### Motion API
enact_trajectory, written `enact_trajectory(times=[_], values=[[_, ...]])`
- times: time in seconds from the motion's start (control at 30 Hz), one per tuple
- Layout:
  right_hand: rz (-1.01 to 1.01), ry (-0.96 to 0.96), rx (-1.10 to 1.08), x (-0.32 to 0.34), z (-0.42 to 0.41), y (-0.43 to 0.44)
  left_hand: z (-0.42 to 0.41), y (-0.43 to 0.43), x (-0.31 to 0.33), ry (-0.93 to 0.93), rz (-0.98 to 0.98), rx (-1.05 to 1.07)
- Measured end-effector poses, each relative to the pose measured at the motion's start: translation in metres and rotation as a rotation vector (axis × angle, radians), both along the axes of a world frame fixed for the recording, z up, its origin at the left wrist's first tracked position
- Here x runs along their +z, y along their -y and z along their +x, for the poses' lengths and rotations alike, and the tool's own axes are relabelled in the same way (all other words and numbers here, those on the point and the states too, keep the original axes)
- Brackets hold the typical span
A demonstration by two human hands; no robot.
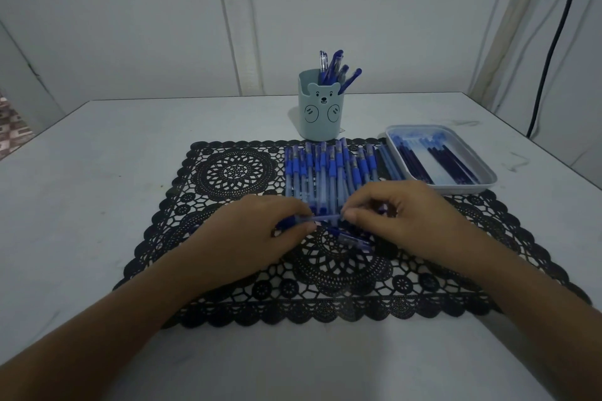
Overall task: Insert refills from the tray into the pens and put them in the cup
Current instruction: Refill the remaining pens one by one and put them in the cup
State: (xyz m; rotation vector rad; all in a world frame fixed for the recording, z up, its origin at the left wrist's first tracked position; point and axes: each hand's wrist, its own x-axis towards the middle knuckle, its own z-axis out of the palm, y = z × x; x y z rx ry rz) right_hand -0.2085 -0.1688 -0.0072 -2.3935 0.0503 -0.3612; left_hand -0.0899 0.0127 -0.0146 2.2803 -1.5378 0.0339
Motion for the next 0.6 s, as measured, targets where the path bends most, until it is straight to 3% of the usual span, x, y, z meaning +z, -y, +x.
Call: enact_trajectory(times=[0.1, 0.27, 0.37, 0.6], values=[[-0.002, 0.015, -0.097, 0.006, -0.001, 0.019, 0.011, -0.002, -0.001, -0.073, 0.011, 0.057], [0.157, 0.304, -0.511, 0.007, 0.003, 0.053, 0.02, -0.006, 0.001, -0.098, -0.122, 0.16], [-0.008, 0.398, -0.668, 0.001, 0.003, 0.058, 0.017, -0.006, 0.004, -0.073, -0.212, 0.145], [-0.588, 0.239, -0.565, -0.032, 0.017, 0.057, 0.016, -0.005, 0.002, -0.048, -0.2, 0.07]])
